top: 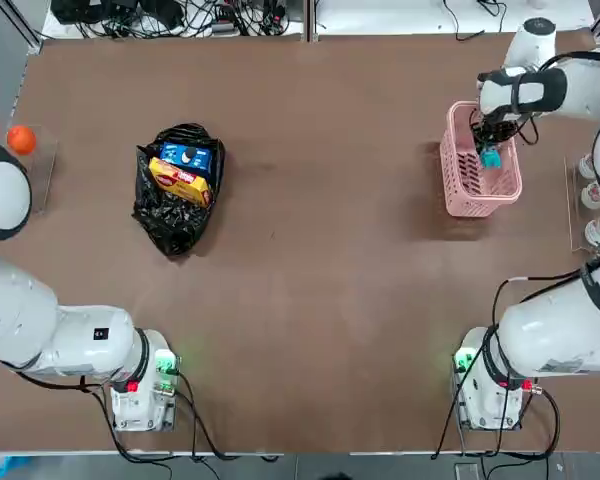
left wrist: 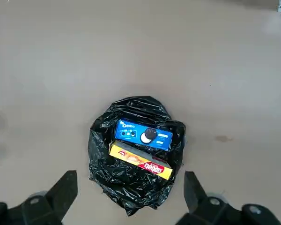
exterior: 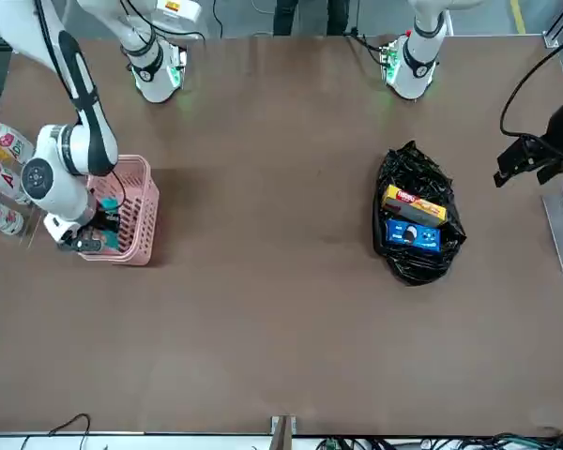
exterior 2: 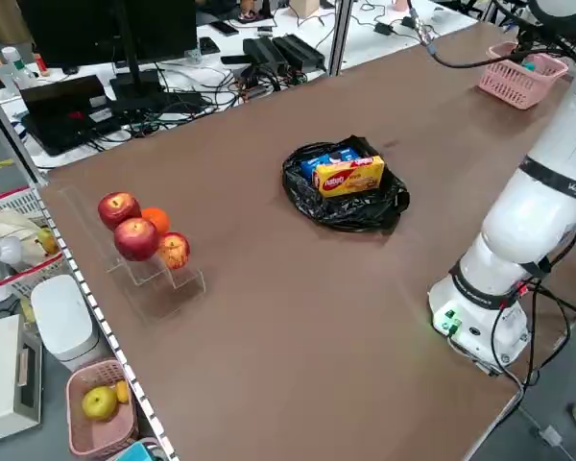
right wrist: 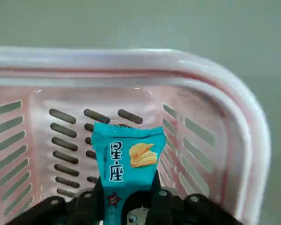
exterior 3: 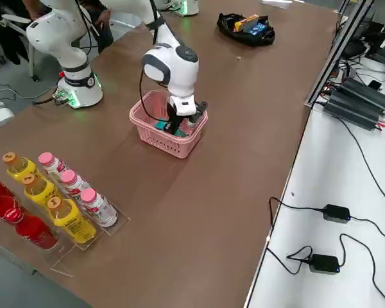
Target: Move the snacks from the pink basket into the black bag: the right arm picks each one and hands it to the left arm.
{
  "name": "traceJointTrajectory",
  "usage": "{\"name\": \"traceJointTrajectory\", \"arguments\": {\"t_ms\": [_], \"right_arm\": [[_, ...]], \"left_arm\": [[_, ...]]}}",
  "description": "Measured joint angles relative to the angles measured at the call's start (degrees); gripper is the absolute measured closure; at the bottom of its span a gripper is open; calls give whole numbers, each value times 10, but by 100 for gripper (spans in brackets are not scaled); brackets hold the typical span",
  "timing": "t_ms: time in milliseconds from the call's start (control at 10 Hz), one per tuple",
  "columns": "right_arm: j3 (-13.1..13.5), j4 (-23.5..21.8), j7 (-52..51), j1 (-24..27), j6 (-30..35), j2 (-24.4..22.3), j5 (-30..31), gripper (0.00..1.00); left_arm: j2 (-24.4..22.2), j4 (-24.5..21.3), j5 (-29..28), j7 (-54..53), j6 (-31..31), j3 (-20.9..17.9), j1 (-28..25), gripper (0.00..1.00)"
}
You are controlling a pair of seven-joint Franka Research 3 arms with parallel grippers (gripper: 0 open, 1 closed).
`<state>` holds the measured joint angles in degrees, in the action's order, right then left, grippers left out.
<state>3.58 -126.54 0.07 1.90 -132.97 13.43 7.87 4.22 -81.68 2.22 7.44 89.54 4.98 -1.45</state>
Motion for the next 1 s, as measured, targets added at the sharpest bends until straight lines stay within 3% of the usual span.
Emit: {"name": "traceJointTrajectory", "arguments": {"t_ms": [500, 1000], "right_arm": [[-3, 79, -18, 0, 146, -3, -40, 63], [-3, 160, -29, 0, 271, -4, -126, 64]], "left_arm": [[0, 0, 0, 0, 0, 0, -7, 0], [0, 0, 0, 0, 0, 0, -7, 0]]}}
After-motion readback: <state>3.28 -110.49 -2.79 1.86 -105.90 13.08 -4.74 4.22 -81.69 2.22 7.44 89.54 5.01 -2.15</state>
